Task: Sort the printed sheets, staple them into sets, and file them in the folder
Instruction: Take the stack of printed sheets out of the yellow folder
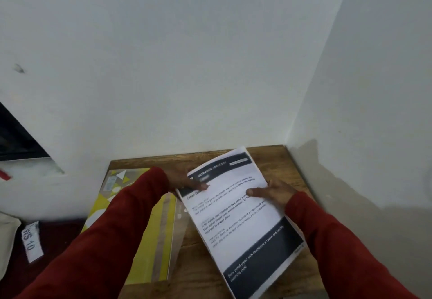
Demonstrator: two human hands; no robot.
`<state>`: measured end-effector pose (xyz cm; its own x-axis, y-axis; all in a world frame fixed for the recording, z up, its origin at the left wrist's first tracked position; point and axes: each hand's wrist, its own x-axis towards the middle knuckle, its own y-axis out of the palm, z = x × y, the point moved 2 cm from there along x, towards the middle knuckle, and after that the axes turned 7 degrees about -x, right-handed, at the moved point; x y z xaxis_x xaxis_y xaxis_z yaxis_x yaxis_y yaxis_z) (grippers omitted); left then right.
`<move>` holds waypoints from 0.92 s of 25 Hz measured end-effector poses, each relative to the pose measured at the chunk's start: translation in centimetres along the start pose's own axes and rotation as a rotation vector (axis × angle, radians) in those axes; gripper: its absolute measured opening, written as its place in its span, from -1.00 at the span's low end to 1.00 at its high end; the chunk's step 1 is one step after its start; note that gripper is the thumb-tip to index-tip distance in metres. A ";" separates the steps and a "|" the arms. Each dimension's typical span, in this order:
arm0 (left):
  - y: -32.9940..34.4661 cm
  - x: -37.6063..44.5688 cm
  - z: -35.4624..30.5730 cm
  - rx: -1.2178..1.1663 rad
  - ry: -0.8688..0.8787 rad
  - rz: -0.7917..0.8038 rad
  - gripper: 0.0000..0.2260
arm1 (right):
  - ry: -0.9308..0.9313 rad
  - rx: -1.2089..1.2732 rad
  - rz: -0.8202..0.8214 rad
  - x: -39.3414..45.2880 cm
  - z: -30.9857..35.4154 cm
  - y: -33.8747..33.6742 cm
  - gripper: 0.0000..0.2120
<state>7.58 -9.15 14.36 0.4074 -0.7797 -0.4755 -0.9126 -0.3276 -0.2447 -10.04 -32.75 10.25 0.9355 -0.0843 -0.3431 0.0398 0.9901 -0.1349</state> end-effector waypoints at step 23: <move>9.6 1.5 3.8 -0.567 0.425 -0.660 -0.84 | -0.252 0.124 -0.514 -0.9 -1.3 1.9 -0.82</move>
<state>-0.45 -11.50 8.09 0.8990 -0.4376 -0.0158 -0.4311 -0.8907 0.1441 -11.22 -30.91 9.12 0.8390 -0.5433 -0.0286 0.5376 0.8360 -0.1104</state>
